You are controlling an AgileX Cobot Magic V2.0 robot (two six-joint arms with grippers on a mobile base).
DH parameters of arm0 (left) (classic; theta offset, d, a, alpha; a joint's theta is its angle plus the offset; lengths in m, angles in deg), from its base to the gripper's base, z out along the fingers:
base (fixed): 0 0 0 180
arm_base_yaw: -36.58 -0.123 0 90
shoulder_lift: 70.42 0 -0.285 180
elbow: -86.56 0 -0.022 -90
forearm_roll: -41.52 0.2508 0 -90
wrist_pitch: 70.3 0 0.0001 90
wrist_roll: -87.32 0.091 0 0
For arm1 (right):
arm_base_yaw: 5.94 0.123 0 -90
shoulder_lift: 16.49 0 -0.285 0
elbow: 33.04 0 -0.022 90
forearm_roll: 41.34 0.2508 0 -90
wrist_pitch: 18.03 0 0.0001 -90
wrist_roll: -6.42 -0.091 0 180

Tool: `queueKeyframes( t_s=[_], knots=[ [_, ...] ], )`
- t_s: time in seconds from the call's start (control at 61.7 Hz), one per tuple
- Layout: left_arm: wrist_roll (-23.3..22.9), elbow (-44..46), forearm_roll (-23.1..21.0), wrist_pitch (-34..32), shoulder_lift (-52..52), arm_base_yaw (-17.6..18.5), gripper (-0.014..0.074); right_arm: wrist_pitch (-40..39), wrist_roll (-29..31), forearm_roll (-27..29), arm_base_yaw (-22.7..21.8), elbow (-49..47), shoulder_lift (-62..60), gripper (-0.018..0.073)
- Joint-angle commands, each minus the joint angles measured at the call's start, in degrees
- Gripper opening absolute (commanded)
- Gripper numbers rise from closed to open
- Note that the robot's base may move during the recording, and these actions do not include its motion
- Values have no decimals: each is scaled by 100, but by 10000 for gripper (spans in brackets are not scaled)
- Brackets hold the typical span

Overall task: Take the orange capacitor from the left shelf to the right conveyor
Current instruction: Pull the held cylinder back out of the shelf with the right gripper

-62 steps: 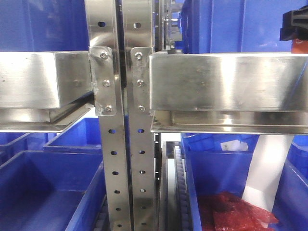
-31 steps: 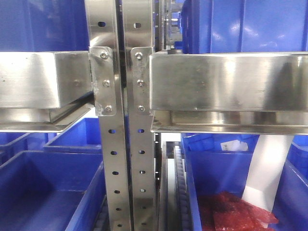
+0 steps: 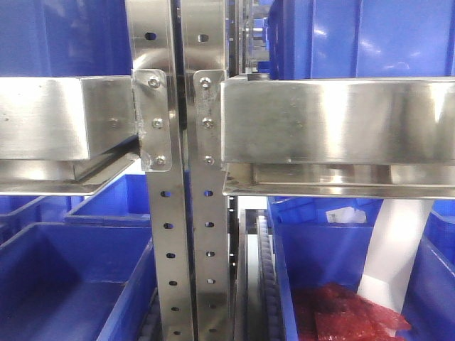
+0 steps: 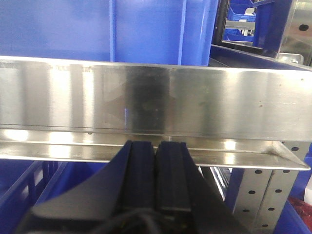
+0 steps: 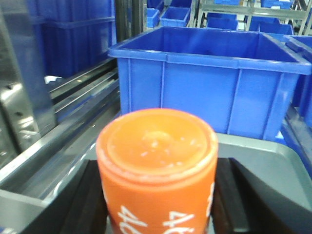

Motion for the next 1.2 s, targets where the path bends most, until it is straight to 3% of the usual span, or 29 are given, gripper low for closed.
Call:
queueKeyframes(
  t_s=[0.0,0.194,1.183],
  knots=[
    [-9,14,-20,-509,-72,-9,-127,-271,54,-50,7,-36,-391,121],
    [-9,14,-20,-509,-72,-9,-127,-244,54,-50,7,200,-909,121],
    [-9,14,-20,-509,-72,-9,-127,-244,54,-50,7,211,-914,121]
  ],
)
